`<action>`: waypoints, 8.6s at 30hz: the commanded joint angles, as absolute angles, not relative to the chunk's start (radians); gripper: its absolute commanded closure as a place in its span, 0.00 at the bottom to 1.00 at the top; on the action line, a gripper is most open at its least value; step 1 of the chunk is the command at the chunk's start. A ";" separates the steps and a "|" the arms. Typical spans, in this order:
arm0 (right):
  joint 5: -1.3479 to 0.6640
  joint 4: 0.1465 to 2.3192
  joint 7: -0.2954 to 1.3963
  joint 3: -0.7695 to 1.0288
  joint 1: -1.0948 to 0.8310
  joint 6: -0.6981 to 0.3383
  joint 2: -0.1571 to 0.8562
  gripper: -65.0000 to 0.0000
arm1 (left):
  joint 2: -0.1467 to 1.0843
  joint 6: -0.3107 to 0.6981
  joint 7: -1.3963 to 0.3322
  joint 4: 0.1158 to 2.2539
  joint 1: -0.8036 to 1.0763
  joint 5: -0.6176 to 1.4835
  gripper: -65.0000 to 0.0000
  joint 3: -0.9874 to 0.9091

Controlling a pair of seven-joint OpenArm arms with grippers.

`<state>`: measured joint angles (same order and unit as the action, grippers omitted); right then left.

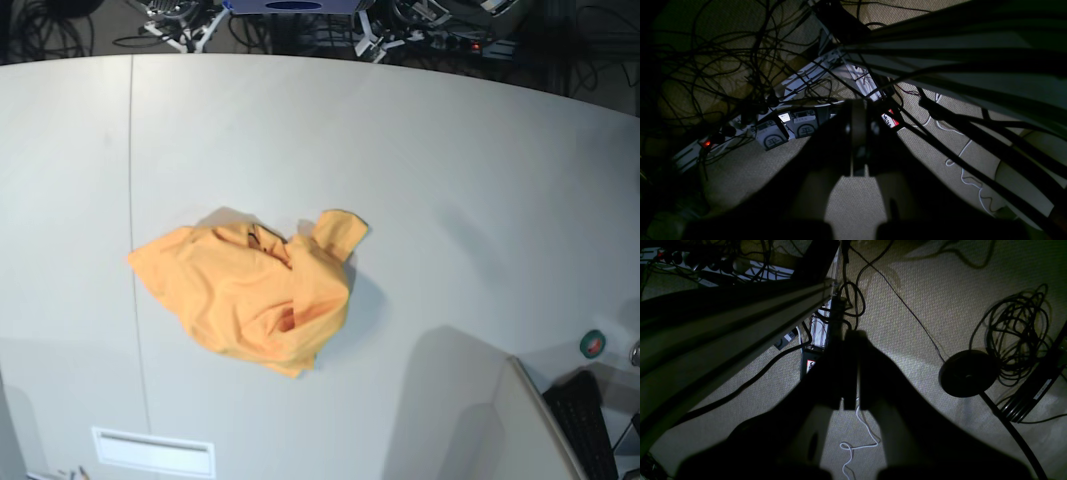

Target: Layout the t-shirt on the table in an organized manner, then fold the t-shirt properly

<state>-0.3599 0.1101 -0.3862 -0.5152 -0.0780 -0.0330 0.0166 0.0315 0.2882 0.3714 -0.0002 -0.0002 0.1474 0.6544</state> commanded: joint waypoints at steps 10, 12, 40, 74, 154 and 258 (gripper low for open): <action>-0.361 0.111 -0.400 -0.516 -0.079 -0.022 0.022 1.00 | 0.033 0.300 0.383 0.000 0.001 0.148 1.00 0.656; -0.361 0.111 -0.400 -0.516 -0.079 -0.022 0.022 1.00 | 0.033 0.300 0.383 0.000 0.001 0.148 1.00 0.656; -0.361 0.111 -0.400 -0.516 -0.079 -0.022 0.022 1.00 | 0.033 0.300 0.383 0.000 0.001 0.148 1.00 0.656; -0.361 0.111 -0.400 -0.516 -0.079 -0.022 0.022 1.00 | 0.033 0.300 0.383 0.000 0.001 0.148 1.00 0.656; -0.361 0.111 -0.400 -0.521 -0.084 -0.022 0.007 1.00 | 0.028 0.300 0.390 0.000 0.038 0.142 1.00 0.657; -0.358 1.937 0.426 0.180 -0.874 -0.027 0.162 1.00 | 0.395 0.130 0.444 1.590 1.015 0.228 1.00 -0.088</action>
